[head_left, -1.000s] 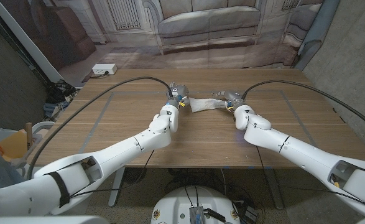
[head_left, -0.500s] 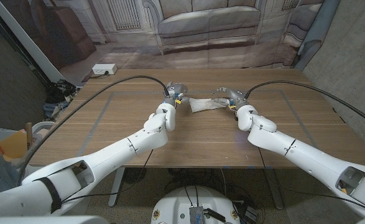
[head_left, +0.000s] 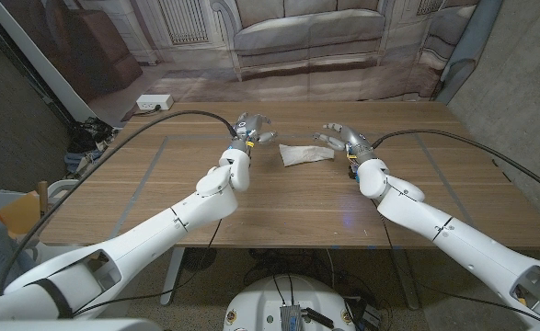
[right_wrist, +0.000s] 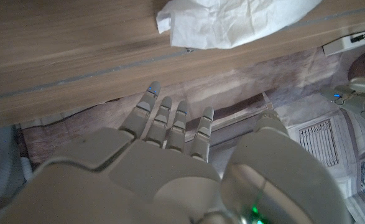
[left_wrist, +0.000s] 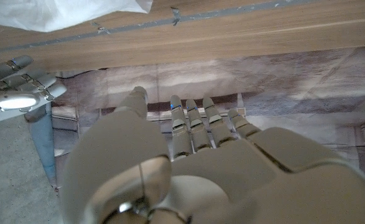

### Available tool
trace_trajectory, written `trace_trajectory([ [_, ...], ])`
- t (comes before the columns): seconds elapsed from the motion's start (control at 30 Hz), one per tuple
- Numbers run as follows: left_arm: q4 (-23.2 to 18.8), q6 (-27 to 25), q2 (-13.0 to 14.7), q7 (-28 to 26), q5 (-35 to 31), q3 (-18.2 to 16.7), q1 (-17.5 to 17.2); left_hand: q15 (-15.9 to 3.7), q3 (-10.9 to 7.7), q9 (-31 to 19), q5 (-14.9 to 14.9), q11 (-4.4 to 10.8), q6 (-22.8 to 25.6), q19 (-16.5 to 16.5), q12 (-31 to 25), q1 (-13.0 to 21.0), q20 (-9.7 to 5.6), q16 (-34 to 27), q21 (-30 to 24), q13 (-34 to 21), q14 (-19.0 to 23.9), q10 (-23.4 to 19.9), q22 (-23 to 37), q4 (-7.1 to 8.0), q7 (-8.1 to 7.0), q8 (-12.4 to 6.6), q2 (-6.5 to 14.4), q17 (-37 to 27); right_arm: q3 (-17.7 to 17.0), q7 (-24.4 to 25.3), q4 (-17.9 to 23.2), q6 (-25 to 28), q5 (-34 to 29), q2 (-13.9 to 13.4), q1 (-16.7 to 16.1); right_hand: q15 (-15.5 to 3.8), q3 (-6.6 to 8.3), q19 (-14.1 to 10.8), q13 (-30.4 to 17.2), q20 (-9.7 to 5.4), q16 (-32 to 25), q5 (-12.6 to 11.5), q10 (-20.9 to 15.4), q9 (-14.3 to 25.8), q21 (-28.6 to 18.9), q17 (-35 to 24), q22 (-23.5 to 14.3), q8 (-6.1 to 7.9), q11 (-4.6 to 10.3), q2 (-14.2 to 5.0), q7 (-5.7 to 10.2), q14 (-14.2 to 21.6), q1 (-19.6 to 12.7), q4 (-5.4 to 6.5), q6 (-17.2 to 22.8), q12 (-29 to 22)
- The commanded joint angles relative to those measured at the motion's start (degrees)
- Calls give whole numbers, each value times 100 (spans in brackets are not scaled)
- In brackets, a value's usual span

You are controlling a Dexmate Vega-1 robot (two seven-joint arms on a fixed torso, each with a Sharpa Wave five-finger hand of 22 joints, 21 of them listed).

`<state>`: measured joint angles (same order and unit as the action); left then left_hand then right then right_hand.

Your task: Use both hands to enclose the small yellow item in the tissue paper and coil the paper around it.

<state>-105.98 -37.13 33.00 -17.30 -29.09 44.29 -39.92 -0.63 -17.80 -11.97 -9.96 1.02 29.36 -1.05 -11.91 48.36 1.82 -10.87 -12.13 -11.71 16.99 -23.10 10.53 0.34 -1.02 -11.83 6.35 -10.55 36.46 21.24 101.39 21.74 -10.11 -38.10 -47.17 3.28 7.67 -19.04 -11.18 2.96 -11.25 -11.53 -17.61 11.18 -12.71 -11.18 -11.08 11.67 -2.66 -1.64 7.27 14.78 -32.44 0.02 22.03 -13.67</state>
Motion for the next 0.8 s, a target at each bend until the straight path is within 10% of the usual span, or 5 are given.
trace_trajectory([
  [0.03, -637, 452, 279, -230, 947, -945, -591, -14, 12, -15, 0, -14, -45, 56, -10, -114, -44, -28, -63, -6, -10, -6, 32, 71, -16, 26, 19, -19, -505, 468, -206, -1493, 495, 25, -445, -69, -29, 16, -7, -69, 13, 17, -89, 6, 32, -2, -8, -5, 12, 18, -65, 3, 89, 33, 3, -38],
  [0.4, -173, 2236, 516, 242, 3298, -2253, -1202, -32, 230, 5, -17, 27, -228, 173, 58, -593, -92, 40, -93, 2, -252, 194, 35, 340, -28, 77, -66, -20, -1010, 296, -265, -2488, 1348, 130, -819, -179, -64, -49, 4, -217, -22, -7, -298, 5, 13, 16, -2, 10, 79, 7, -117, 141, 214, 67, 64, -100],
  [0.8, 364, 3385, 720, 785, 4843, -2805, -1623, 18, 555, 24, -64, -80, -810, -26, 96, -1180, -25, 47, -8, 4, -531, 492, 40, 616, 31, 170, -284, -24, -1289, -607, -800, -3604, 2670, 383, -964, -218, -72, -65, 11, -244, -7, -20, -462, 3, 16, 27, 2, -38, 35, 1, -159, 157, 253, 66, -43, -146],
])
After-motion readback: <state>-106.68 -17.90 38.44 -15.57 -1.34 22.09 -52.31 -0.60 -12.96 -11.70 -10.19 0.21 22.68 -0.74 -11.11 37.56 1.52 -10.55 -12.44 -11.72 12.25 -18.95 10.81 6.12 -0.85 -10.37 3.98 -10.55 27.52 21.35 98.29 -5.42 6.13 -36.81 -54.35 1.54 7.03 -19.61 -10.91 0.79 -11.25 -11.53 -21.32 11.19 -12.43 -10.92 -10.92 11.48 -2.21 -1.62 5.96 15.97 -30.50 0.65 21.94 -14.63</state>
